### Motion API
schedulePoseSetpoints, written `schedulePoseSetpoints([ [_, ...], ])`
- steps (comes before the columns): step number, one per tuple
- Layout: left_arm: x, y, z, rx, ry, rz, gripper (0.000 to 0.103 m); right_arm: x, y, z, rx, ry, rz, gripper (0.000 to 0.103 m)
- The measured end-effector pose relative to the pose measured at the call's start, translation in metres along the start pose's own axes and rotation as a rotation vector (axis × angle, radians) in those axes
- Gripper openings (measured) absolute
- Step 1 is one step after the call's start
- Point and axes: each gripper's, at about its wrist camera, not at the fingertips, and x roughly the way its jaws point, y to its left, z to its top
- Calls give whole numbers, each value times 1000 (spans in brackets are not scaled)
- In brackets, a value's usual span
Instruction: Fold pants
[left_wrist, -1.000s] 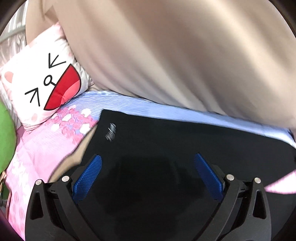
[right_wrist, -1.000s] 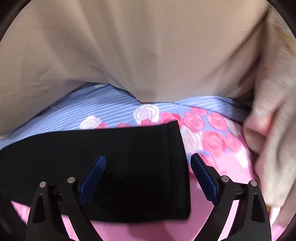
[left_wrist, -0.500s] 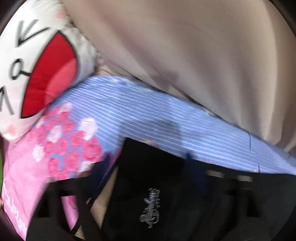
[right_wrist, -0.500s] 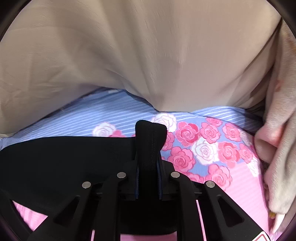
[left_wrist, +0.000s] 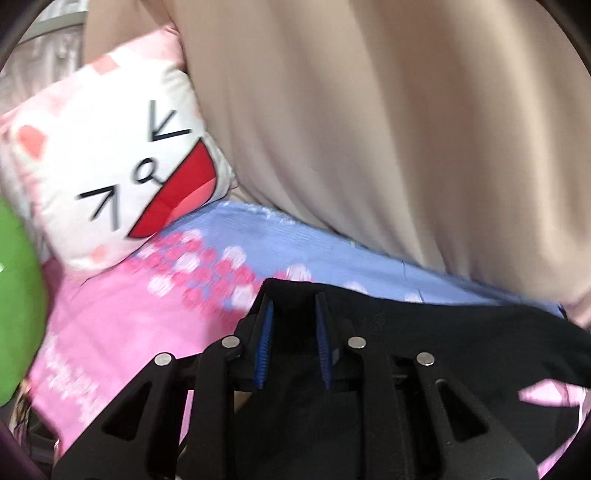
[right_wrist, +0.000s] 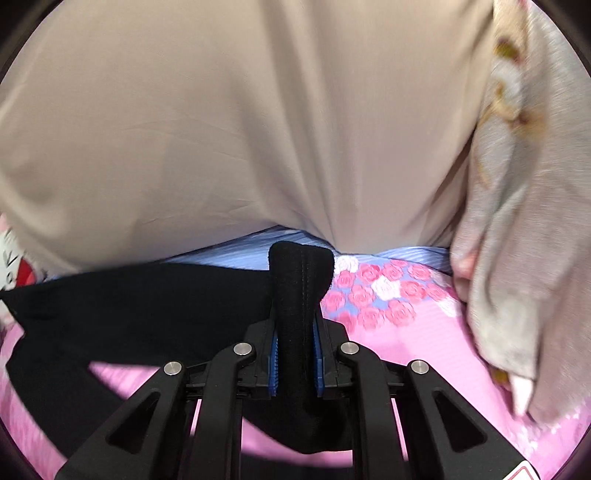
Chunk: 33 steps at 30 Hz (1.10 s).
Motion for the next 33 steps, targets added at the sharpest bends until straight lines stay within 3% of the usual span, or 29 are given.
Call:
schedulePoseSetpoints([
  [3, -34, 15, -38, 17, 24, 7, 21, -43, -10, -24, -36, 11, -17, 12],
  [7, -45, 34, -90, -1, 99, 47, 21, -75, -23, -67, -29, 61, -25, 12],
  [11, -30, 54, -130, -71, 176, 50, 26, -69, -35, -116, 1, 167, -37, 15],
  [12, -29, 57, -135, -100, 181, 44, 27, -67, -35, -122, 4, 182, -47, 23],
  [14, -35, 72, -145, -236, 176, 16, 36, -69, -38, -134, 20, 188, -77, 34],
  [16, -43, 81, -149, -332, 168, -58, 61, -88, -34, -141, 21, 163, -84, 46],
  [18, -48, 80, -149, -386, 172, -99, 71, -103, -38, -142, 30, 124, -109, 52],
  [23, -21, 64, -147, -437, 256, -216, 79, -134, -36, -150, 91, 72, -95, 53],
  [24, -12, 61, -146, -446, 267, -232, 75, -136, -33, -153, 96, 72, -83, 53],
  [25, -3, 58, -145, -451, 277, -234, 56, -138, -30, -155, 97, 73, -74, 53],
  [26, 4, 55, -143, -441, 289, -238, 43, -140, -25, -158, 95, 75, -71, 53],
  [27, 8, 53, -141, -424, 301, -205, 9, -141, -22, -161, 93, 79, -65, 53],
  [33, -30, 73, -146, -427, 249, -109, 6, -154, -13, -177, 108, 82, -26, 57],
])
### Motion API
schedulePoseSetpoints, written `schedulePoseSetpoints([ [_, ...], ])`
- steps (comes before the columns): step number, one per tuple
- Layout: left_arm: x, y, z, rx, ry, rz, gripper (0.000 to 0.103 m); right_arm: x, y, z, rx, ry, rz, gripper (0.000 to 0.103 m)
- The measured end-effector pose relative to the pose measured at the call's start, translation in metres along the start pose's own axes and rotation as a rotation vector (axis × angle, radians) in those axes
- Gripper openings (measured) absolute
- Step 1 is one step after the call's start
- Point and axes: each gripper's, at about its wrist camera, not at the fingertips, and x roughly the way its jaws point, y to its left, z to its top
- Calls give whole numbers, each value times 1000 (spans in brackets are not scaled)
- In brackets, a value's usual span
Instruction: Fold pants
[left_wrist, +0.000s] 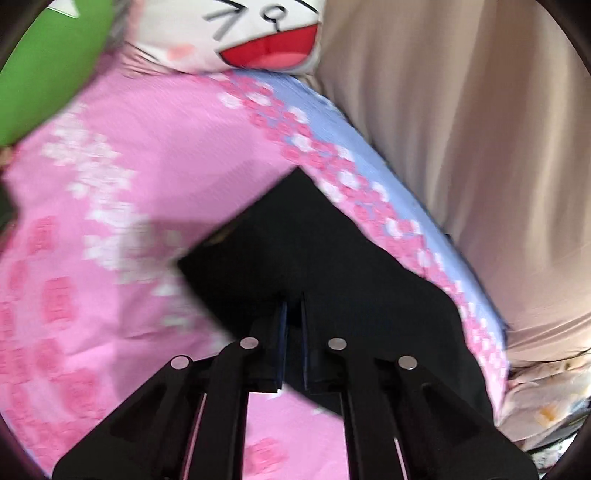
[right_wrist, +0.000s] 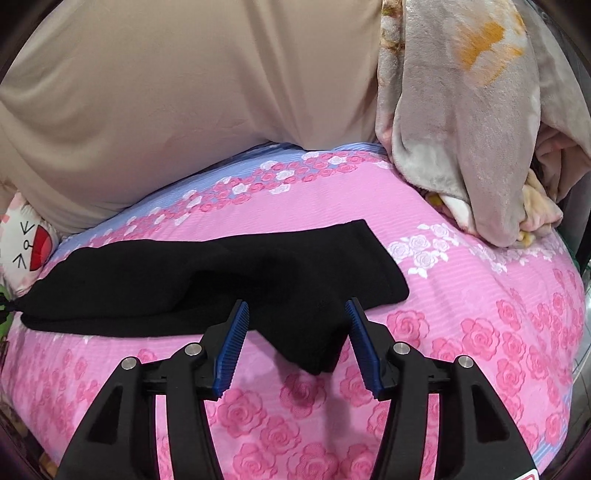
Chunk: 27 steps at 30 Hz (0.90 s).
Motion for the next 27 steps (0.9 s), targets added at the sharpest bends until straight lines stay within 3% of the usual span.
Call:
schedulePoseSetpoints([
  [2, 12, 13, -8, 14, 12, 170, 0, 5, -4, -7, 19, 20, 10, 58],
  [3, 17, 17, -10, 20, 11, 213, 0, 9, -6, -9, 39, 35, 20, 58],
  [7, 23, 45, -17, -66, 29, 165, 1, 15, -16, -6, 134, 33, 74, 58],
  [9, 12, 43, -23, -63, 6, 179, 1, 7, -18, -2, 156, 16, 55, 58],
  [12, -8, 16, -33, -1, 0, 94, 3, -25, -17, 0, 172, -63, 30, 61],
  [14, -17, -10, -38, 67, -18, 80, 9, -35, -8, 3, 178, -78, 119, 72],
  [15, -18, -22, -40, 93, -21, 65, 18, -32, -3, 5, 183, -57, 169, 74],
  [16, -16, -33, -42, 116, -17, 38, 34, -25, 3, 6, 193, -32, 215, 74],
  [18, -7, -49, -46, 144, -9, 27, 54, 5, 10, 10, 239, 47, 314, 74],
  [22, 21, -57, -47, 145, 30, 89, 55, 67, 5, 18, 354, 179, 321, 73],
  [23, 25, -54, -45, 130, 39, 98, 55, 85, -3, 21, 417, 204, 334, 66],
  [24, 30, -49, -43, 120, 42, 104, 55, 93, -8, 26, 446, 194, 339, 22],
  [25, 32, -43, -41, 108, 39, 130, 55, 97, -8, 35, 433, 176, 330, 6],
  [27, 35, -37, -38, 95, 32, 168, 55, 74, 6, 60, 341, 47, 323, 5],
])
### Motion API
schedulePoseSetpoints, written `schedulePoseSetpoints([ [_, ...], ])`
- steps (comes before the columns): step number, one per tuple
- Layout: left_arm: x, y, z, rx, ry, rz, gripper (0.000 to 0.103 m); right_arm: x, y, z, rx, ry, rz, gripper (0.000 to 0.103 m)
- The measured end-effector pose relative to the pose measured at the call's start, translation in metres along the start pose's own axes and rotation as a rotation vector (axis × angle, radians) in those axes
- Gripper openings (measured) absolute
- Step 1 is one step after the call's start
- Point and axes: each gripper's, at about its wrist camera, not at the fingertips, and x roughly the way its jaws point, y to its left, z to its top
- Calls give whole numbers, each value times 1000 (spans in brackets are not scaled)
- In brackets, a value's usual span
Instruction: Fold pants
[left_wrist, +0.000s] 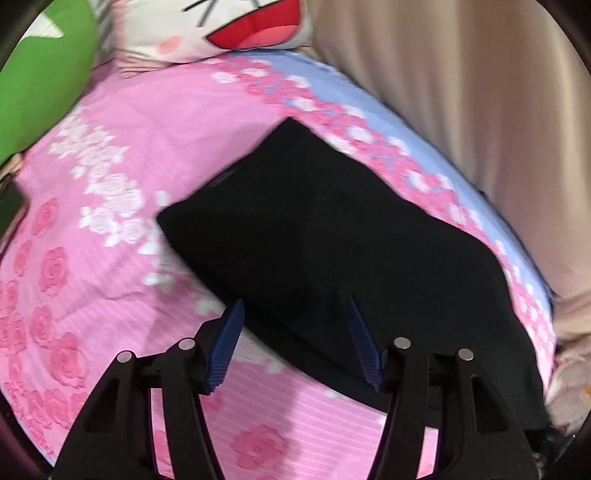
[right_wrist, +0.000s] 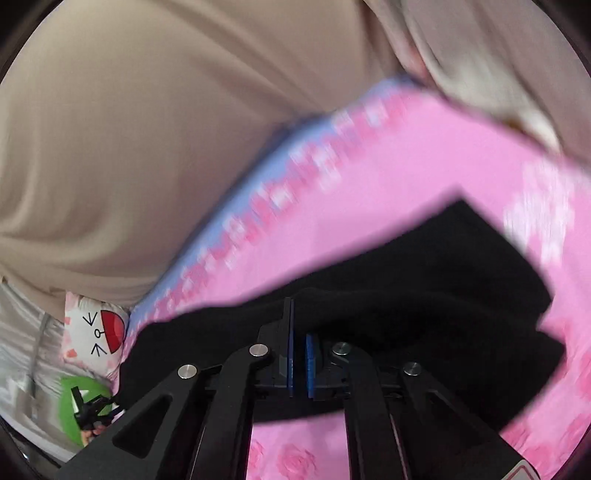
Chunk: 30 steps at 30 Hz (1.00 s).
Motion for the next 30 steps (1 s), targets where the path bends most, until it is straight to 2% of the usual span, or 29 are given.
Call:
schedulePoseSetpoints([
  [1, 2, 4, 1, -2, 2, 16, 55, -19, 22, 4, -80, -74, 38, 5],
  [2, 3, 7, 1, -6, 1, 25, 55, -32, 36, 4, -147, -118, 37, 4],
  [4, 4, 14, 0, -8, 7, 18, 56, -38, 35, -1, -196, -147, -13, 5],
  [6, 8, 20, -1, -18, 22, 10, 59, -15, -4, -7, -148, -50, -158, 5],
  [7, 10, 25, 0, -38, 33, -3, 59, 2, -34, -13, -81, 23, -228, 7],
  [8, 10, 26, 1, -45, 33, -14, 60, 8, -50, -18, -32, 63, -247, 7],
  [9, 9, 27, 1, -46, 33, -17, 60, 11, -61, -21, 11, 86, -233, 8],
  [11, 7, 28, 4, -48, 32, -12, 61, -2, -66, -24, 50, 49, -180, 14],
  [13, 6, 28, 6, -58, 35, -33, 61, -9, -62, -24, 30, 26, -195, 25],
  [16, 7, 29, 9, -87, 43, -76, 62, -16, -59, -29, 13, 0, -241, 27],
  [18, 8, 33, 11, -115, 46, -107, 62, -23, -52, -38, -13, -14, -251, 30],
  [19, 9, 36, 12, -128, 50, -125, 62, -27, -44, -43, -36, -25, -253, 35],
  [21, 10, 39, 13, -146, 50, -147, 62, -30, -38, -49, -82, -40, -257, 40],
  [24, 2, 39, 15, -136, 18, -174, 62, -30, -15, -65, -168, -50, -273, 40],
  [28, -6, 42, 17, -152, 1, -165, 62, -26, 7, -80, -250, -40, -272, 46],
  [30, -14, 44, 16, -157, -13, -195, 62, -24, 14, -84, -274, -40, -274, 47],
])
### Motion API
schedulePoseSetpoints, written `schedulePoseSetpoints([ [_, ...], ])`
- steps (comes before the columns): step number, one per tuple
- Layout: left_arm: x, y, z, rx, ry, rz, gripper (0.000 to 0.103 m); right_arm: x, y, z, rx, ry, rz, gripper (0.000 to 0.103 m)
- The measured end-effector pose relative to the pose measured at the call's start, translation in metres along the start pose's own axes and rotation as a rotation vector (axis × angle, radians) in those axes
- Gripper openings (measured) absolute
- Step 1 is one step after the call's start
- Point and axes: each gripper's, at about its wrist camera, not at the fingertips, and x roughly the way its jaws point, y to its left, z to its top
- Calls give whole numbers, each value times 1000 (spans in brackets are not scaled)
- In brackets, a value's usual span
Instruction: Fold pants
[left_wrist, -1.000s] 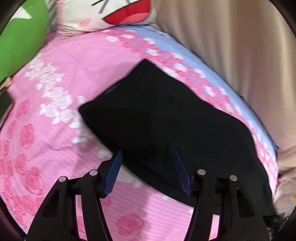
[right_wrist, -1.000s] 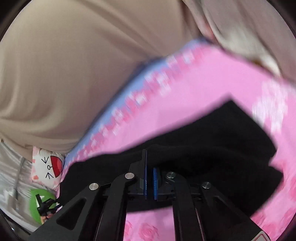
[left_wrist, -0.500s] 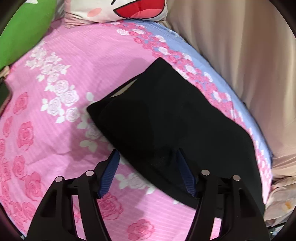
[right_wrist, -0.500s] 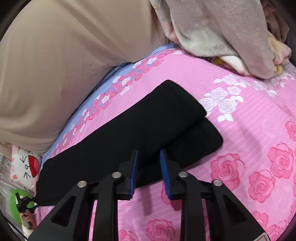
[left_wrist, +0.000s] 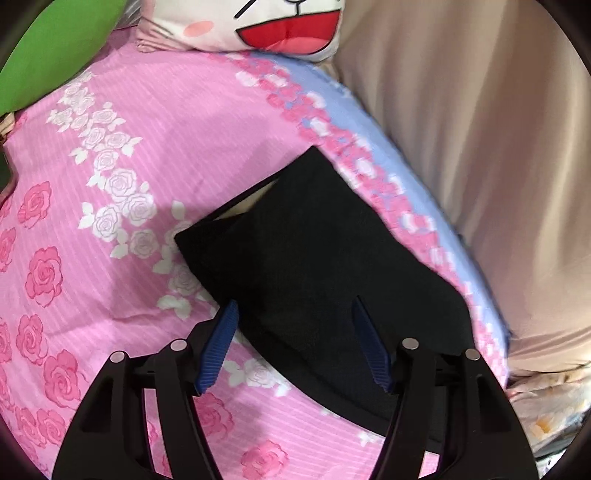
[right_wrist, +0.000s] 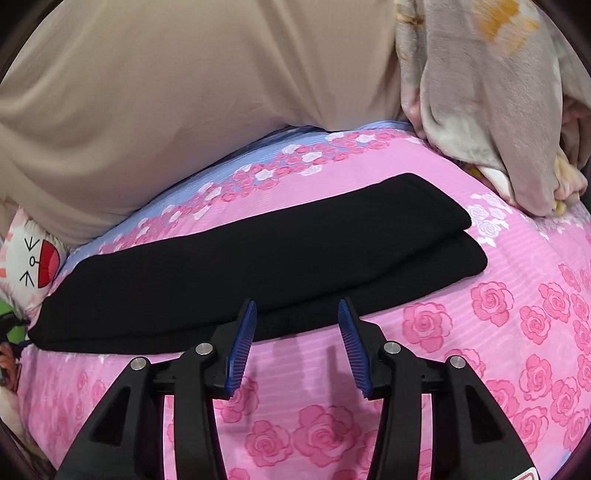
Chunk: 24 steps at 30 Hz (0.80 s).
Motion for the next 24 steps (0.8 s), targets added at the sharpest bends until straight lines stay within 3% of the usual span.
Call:
schedulePoseSetpoints([
  [3, -17, -3, -4, 20, -39, -22, 62, 4, 6, 0, -8, 11, 2, 48],
  [8, 8, -3, -5, -1, 61, -30, 62, 8, 7, 0, -12, 23, -2, 48],
  [11, 18, -7, -7, -7, 68, -31, 61, 4, 8, -2, -11, 10, -5, 50],
  [12, 19, -9, -7, -1, 55, -31, 59, 4, 8, -2, -10, 9, -9, 51],
  [14, 20, -16, -4, 28, 40, -10, 35, 5, 8, -1, -10, 12, -10, 51],
  [15, 20, -19, -3, 41, 31, 23, 11, 5, 8, -1, -12, 14, -13, 51],
  [16, 18, -20, 0, 52, 23, 58, 6, 6, 8, -1, -14, 16, -14, 51],
  [21, -3, -1, 7, 24, 46, 71, 6, 3, 10, -2, -22, 1, -20, 51],
  [24, 20, 10, 1, 74, 110, 160, 6, 6, 8, -2, -12, 17, -3, 51],
])
